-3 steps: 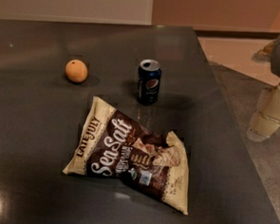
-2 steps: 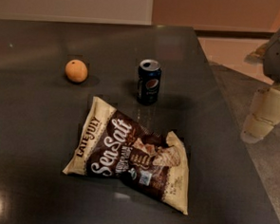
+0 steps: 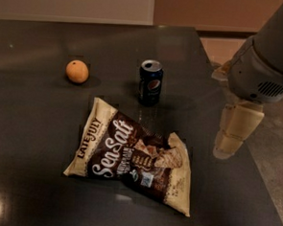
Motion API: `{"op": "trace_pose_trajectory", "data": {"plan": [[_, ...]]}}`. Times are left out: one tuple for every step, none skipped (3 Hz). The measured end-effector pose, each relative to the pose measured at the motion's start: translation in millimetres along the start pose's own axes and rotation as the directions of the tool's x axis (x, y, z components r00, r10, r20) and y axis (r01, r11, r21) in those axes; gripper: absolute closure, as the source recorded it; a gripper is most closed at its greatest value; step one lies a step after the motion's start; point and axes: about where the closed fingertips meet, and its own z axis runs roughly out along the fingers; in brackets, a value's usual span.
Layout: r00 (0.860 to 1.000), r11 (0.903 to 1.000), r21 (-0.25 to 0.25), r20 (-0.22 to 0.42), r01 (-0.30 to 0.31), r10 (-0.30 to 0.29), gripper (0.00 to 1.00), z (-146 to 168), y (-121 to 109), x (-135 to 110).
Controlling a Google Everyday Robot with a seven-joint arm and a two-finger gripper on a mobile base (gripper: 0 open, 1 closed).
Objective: Pick brown chip bag
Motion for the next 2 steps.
{"op": "trace_pose_trajectory", "data": {"plan": [[0.998,0.9975,-0.063,0.063,0.034,-0.03,0.0,24,22,-27],[0.992,0.994,-0.083,0.113,0.072,-0.062,0.0,42,42,-48]]}}
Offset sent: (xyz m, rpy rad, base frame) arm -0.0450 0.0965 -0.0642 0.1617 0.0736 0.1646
